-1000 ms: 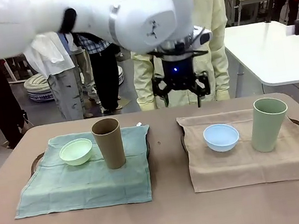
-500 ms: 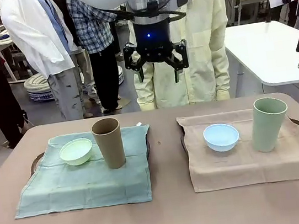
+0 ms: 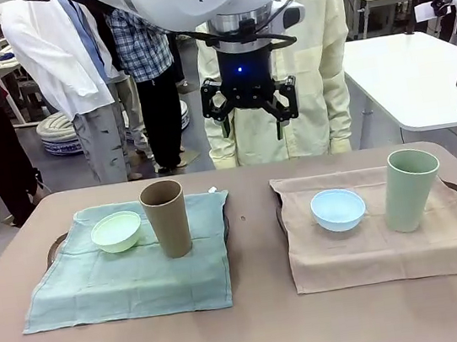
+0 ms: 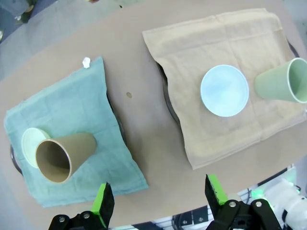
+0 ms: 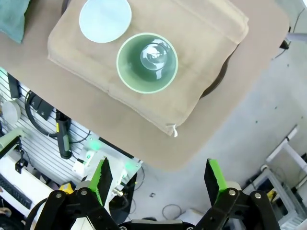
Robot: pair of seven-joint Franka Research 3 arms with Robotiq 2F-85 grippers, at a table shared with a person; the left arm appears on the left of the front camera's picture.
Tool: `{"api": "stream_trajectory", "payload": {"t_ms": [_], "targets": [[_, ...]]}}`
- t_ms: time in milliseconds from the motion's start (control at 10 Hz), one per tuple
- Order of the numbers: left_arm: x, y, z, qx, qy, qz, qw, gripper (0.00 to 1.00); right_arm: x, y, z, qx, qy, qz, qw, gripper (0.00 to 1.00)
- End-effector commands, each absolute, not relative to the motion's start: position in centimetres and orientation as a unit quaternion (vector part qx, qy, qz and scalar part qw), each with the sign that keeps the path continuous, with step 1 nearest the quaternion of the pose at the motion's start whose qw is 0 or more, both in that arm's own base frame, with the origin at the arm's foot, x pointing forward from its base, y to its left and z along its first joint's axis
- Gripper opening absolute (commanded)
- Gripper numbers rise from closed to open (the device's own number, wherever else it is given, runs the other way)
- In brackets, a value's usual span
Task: Set up a tray with a mat and arrange the tableware.
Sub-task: Place the Picnic Bowl and Reusable plastic cup back onto the Handle tray in front of the human's position.
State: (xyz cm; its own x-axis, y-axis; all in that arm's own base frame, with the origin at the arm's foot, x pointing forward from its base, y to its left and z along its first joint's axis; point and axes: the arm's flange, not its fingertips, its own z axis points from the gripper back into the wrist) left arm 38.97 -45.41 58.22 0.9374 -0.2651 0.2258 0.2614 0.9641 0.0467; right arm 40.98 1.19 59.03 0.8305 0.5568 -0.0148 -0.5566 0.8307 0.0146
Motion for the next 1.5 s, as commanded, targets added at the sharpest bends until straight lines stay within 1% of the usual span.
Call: {"api": "stream_trajectory", "payload": {"t_ms": [0,900,1000,1100,1200,1400], "targets": [[39.2,-45.1,58.7,0.006,-0.124,-0.135,0.983,1.0,40.9,1.3,58.9,0.013,0.001,0.298,0.954,1.0],[39.1,-45.3,58.5,0.006,-0.118,-0.132,0.984,1.0,41.0,1.2,59.0,0.005,0.009,0.292,0.956,1.0],[39.2,-42.1,58.7,-0.033,-0.11,-0.12,0.986,1.0,41.3,0.8,58.9,0.028,0.0,0.263,0.964,1.0],[38.9,-38.7,58.8,-0.07,-0.097,-0.116,0.986,1.0,41.9,0.1,58.1,0.045,0.029,0.213,0.976,1.0],[38.5,-35.7,58.6,-0.087,-0.083,-0.113,0.986,1.0,42.4,-1.1,57.3,0.059,0.059,0.147,0.986,1.0],[38.0,-29.8,58.8,-0.121,-0.046,-0.102,0.986,1.0,41.8,-4.0,56.3,0.072,0.073,0.106,0.989,1.0]]}}
